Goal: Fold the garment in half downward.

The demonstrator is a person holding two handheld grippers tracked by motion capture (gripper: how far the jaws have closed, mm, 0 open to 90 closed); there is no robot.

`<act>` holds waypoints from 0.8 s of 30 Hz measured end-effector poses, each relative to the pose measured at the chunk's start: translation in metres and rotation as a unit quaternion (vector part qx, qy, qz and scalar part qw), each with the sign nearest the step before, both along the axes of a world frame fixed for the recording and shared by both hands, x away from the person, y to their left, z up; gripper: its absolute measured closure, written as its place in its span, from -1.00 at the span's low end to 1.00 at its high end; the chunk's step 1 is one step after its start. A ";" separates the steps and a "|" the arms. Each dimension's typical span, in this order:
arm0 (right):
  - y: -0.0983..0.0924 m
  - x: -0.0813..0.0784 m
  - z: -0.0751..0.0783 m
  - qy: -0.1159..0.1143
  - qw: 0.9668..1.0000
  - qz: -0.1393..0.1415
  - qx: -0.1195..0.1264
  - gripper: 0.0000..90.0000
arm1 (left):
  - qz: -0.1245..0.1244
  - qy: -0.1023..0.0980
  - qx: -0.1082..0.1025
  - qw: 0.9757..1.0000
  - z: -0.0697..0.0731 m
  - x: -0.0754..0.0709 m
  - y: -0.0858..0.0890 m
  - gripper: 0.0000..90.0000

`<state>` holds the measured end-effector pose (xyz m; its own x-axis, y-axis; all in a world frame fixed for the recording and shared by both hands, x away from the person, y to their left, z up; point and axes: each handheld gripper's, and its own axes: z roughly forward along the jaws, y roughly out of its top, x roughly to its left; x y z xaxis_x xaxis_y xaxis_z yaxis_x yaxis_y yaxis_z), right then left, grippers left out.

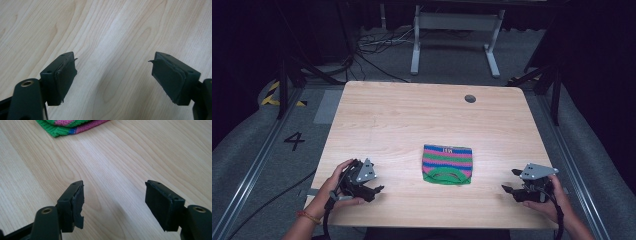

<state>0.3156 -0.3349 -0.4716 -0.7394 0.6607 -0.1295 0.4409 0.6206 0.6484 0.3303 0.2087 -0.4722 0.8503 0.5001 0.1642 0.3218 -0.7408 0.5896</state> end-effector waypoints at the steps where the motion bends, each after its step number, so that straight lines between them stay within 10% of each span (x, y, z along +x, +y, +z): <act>1: -0.006 -0.002 -0.001 -0.001 1.000 -0.008 0.002 -0.30 | 0.002 0.001 -0.002 1.000 -0.001 -0.001 0.003 -0.56; 24: -0.064 -0.018 -0.031 0.026 0.988 -0.119 0.093 -0.46 | 0.076 0.071 -0.071 0.992 -0.024 -0.002 0.065 -0.62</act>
<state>0.2973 -0.3985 -0.5024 -0.5632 0.8251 0.0455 0.5958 0.3674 0.7142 0.3280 0.2738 -0.4959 0.7726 0.6340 -0.0322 0.5106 -0.5904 0.6251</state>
